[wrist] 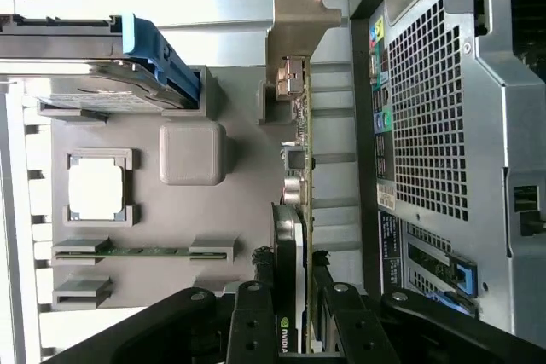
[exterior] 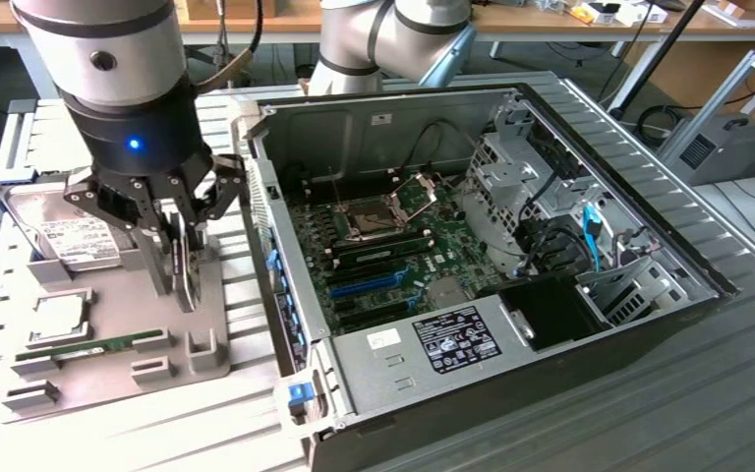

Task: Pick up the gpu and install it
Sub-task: 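Pick up the gpu and move the gpu toward the slot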

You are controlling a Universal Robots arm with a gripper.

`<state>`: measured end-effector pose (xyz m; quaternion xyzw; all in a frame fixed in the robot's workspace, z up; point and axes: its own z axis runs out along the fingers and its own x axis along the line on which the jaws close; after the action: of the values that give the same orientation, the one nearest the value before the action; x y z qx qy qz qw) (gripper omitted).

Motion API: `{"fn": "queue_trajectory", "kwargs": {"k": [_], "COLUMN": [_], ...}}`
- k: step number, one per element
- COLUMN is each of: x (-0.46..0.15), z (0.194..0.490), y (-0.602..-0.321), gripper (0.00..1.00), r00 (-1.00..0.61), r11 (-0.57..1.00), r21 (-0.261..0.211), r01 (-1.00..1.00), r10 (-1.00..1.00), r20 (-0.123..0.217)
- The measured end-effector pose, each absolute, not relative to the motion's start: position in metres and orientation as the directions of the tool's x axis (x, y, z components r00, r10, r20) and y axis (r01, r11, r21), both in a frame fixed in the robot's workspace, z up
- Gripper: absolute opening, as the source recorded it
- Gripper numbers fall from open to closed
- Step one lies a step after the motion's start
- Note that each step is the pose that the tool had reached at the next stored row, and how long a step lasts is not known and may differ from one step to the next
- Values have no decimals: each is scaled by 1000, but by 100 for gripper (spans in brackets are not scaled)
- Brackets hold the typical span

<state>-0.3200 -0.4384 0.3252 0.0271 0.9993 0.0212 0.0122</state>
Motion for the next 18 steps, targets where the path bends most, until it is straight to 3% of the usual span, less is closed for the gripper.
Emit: {"fn": "queue_trajectory", "kwargs": {"k": [18], "x": [-320], "z": [395], "y": [-438], "gripper": [27], "r00": [-998], "r11": [998], "r21": [43], "r01": [54], "r10": [55], "r20": [-23]}}
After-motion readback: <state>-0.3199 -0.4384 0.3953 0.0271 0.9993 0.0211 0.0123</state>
